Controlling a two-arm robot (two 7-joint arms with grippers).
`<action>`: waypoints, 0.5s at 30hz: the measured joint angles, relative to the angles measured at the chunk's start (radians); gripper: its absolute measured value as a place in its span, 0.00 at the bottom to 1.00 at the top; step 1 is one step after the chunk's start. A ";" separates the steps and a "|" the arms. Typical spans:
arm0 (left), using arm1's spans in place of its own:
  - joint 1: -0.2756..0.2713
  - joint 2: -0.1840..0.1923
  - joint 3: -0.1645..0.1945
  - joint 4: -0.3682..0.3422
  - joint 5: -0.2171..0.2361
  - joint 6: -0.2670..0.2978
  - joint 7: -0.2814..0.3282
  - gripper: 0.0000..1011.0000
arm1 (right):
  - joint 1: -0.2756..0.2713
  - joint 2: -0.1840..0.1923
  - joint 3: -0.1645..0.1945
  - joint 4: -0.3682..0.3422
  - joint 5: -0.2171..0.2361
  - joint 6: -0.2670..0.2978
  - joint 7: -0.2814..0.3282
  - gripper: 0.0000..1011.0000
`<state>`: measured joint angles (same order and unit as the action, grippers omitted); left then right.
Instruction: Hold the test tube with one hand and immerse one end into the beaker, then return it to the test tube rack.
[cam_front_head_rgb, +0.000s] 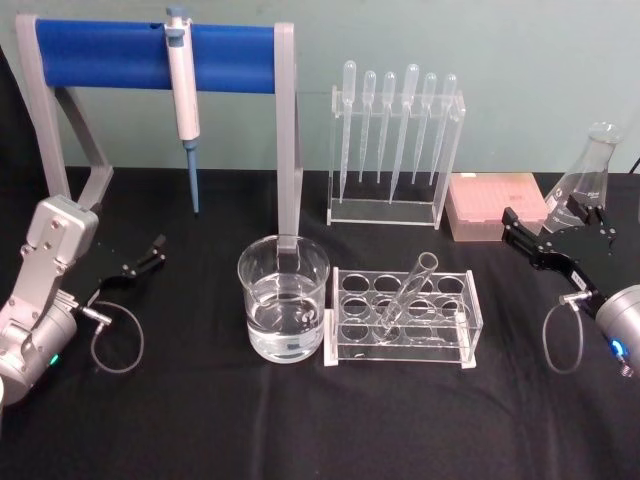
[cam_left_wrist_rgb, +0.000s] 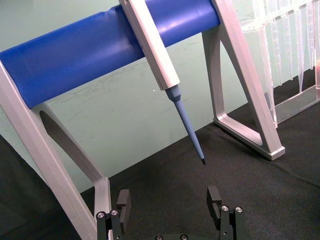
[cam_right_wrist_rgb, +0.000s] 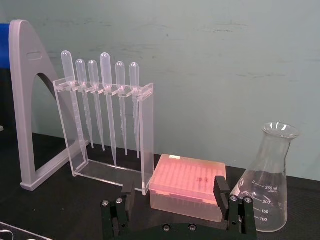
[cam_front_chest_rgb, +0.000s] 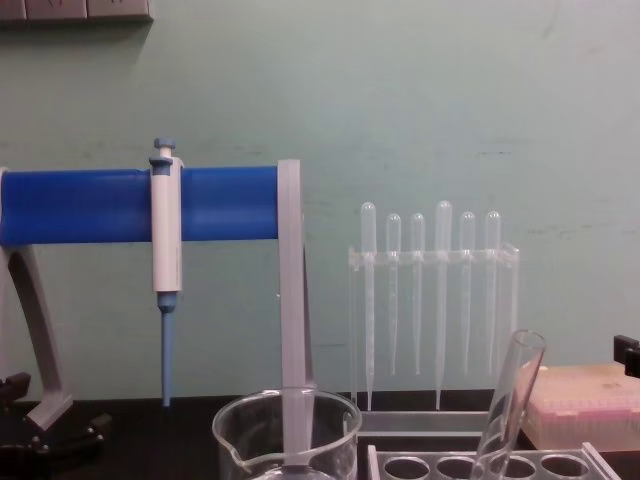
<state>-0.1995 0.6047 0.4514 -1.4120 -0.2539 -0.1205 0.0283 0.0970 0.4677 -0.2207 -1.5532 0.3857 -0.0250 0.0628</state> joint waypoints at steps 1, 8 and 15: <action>0.000 0.000 0.000 0.000 0.000 0.000 0.000 0.99 | 0.000 0.000 0.000 0.000 0.000 0.000 0.000 0.99; 0.000 0.000 0.000 0.000 0.000 0.000 0.000 0.99 | 0.000 0.000 0.000 -0.001 0.001 0.001 -0.002 0.99; 0.000 0.000 0.000 0.000 0.000 0.000 0.000 0.99 | 0.000 0.000 0.000 -0.001 0.002 0.001 -0.002 0.99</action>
<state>-0.1996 0.6047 0.4513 -1.4120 -0.2539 -0.1205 0.0283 0.0970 0.4678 -0.2207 -1.5543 0.3873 -0.0236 0.0608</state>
